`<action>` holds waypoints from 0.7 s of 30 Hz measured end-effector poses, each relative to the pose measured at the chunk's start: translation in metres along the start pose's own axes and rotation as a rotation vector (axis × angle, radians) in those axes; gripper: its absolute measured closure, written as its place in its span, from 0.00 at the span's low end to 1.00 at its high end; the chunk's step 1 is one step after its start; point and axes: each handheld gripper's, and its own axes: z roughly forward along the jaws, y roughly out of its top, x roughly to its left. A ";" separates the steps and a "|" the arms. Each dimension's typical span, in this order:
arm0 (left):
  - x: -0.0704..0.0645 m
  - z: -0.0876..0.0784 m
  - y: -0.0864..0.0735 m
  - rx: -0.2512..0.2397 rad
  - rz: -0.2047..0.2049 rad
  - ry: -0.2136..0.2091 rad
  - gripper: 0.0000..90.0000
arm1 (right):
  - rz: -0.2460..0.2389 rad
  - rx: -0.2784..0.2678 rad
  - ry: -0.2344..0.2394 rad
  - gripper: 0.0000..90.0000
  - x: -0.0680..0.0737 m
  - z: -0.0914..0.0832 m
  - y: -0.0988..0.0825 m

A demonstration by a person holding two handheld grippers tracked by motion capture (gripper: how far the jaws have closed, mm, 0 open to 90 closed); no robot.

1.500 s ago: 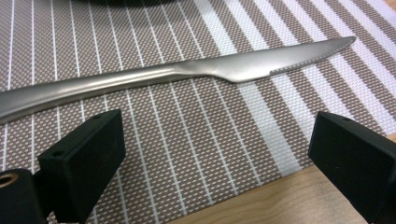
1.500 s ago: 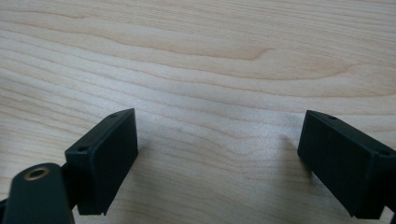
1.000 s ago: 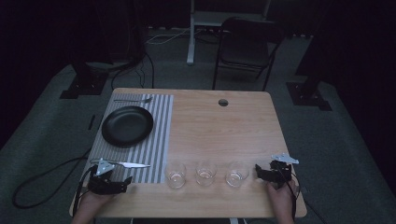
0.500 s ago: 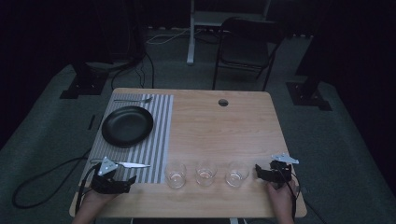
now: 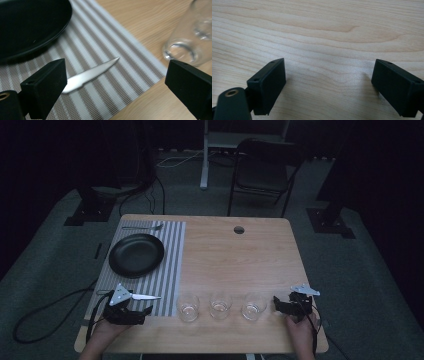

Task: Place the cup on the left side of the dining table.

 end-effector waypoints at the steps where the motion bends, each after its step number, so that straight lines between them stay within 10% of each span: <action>1: -0.001 -0.001 0.002 -0.004 0.002 -0.003 0.05 | 0.000 0.000 0.000 0.13 0.000 0.000 0.000; 21: -0.020 -0.001 0.029 -0.042 0.080 -0.073 0.05 | 0.000 0.000 0.000 0.13 0.000 0.000 0.000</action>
